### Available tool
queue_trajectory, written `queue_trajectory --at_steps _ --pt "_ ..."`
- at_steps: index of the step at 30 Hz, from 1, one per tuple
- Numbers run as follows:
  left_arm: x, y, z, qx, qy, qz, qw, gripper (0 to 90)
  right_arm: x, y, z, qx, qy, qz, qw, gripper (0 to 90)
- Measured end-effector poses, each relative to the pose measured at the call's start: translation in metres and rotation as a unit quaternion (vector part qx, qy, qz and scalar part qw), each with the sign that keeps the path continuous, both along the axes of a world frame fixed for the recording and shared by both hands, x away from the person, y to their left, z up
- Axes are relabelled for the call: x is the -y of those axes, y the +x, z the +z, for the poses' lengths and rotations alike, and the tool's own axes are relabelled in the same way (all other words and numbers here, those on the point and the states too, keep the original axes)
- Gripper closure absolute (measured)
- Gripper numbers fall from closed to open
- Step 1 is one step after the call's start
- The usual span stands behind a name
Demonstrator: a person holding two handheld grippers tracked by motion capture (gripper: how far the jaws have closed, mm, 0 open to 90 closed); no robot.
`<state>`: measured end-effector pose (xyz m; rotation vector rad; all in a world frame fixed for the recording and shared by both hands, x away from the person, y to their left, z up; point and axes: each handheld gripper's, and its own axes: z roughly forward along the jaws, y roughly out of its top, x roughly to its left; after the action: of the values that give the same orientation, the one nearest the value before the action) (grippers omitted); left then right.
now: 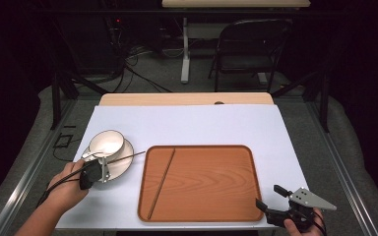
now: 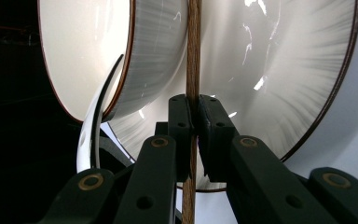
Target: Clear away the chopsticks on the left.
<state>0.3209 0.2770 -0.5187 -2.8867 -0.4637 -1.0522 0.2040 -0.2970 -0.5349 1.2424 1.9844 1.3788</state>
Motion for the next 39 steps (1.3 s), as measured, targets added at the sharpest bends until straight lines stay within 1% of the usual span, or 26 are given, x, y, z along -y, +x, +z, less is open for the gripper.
queue_trajectory --at_steps 3,6,8,9,11,16,18,19,22,24,25,26,28,29,30,31,32,33,34,35,36,37,38,39 --pt "0.0 -0.002 0.004 0.002 -0.003 -0.002 1.0 84.0 0.0 0.0 0.0 0.0 0.0 0.0 1.0 14.8" --pt "0.0 -0.005 0.01 0.003 -0.006 -0.001 1.0 84.0 0.0 0.0 0.0 0.0 0.0 0.0 1.0 14.8" --pt "0.0 -0.008 0.016 0.007 -0.011 -0.006 0.9999 84.1 0.0 0.0 0.0 0.0 0.0 0.0 1.0 14.8" --pt "0.001 -0.009 0.019 0.01 -0.012 -0.004 0.9999 84.1 0.0 0.0 0.0 0.0 0.0 0.0 1.0 14.8" --pt "0.001 -0.011 0.024 0.006 -0.02 -0.003 0.9998 84.1 0.0 0.0 0.0 0.0 0.0 0.0 1.0 14.8" --pt "0.004 -0.015 0.034 0.004 -0.043 0.001 0.9991 84.1 0.0 0.0 0.0 0.0 0.0 -0.001 1.0 14.8" --pt "0.005 -0.016 0.038 0.003 -0.049 0.002 0.9988 84.1 0.0 0.0 0.0 0.0 0.0 -0.001 1.0 14.8" --pt "0.005 -0.016 0.039 -0.001 -0.06 0.005 0.9982 84.1 0.0 0.0 0.0 -0.001 0.0 -0.001 1.0 14.8" --pt "0.007 -0.017 0.046 -0.009 -0.083 0.015 0.9964 84.2 0.0 0.0 0.0 -0.001 0.0 -0.001 1.0 14.8" --pt "0.007 -0.017 0.052 -0.021 -0.113 0.028 0.9929 84.2 0.0 0.0 0.0 -0.001 0.001 -0.001 1.0 14.8" --pt "0.007 -0.017 0.055 -0.027 -0.131 0.035 0.9904 84.2 0.0 0.0 0.0 -0.001 0.0 -0.001 1.0 14.8" --pt "0.007 -0.017 0.057 -0.031 -0.144 0.04 0.9883 84.2 0.0 0.0 0.0 -0.001 0.0 -0.001 1.0 14.8" --pt "0.007 -0.016 0.062 -0.046 -0.193 0.067 0.9778 84.2 0.0 0.0 0.0 -0.002 0.002 -0.002 1.0 14.8" --pt "0.007 -0.015 0.065 -0.055 -0.22 0.082 0.9706 84.2 0.0 0.0 0.0 -0.001 0.001 -0.002 1.0 14.8" --pt "0.007 -0.014 0.067 -0.064 -0.244 0.098 0.9628 84.2 0.0 0.0 0.0 -0.002 0.002 -0.002 1.0 14.8" --pt "0.007 -0.013 0.07 -0.072 -0.268 0.117 0.9534 84.2 0.0 0.0 0.0 -0.002 0.002 -0.002 1.0 14.8" --pt "0.008 -0.011 0.073 -0.085 -0.306 0.145 0.9372 84.2 0.0 0.0 0.0 -0.002 0.002 -0.001 1.0 14.8" --pt "0.008 -0.01 0.075 -0.098 -0.33 0.162 0.9249 84.2 0.0 0.0 0.0 -0.003 0.003 -0.002 1.0 14.8" --pt "0.008 -0.008 0.077 -0.107 -0.35 0.176 0.9136 84.2 0.0 0.0 0.0 -0.002 0.002 -0.002 1.0 14.8" --pt "0.008 -0.007 0.078 -0.116 -0.371 0.191 0.9012 84.1 0.0 0.0 0.0 -0.001 0.001 -0.002 1.0 14.8" --pt "0.008 -0.006 0.079 -0.128 -0.394 0.208 0.886 84.2 0.0 0.0 0.0 -0.001 0.0 -0.001 1.0 14.8" --pt "0.009 -0.005 0.08 -0.137 -0.417 0.225 0.8697 84.2 0.0 0.0 0.0 -0.002 0.003 -0.002 1.0 14.8" --pt "0.009 -0.004 0.081 -0.149 -0.433 0.238 0.8566 84.2 0.0 0.001 0.0 -0.002 0.002 -0.002 1.0 14.8" --pt "0.009 -0.003 0.081 -0.159 -0.452 0.252 0.8406 84.1 0.0 0.001 0.0 -0.002 0.002 -0.002 1.0 14.8"
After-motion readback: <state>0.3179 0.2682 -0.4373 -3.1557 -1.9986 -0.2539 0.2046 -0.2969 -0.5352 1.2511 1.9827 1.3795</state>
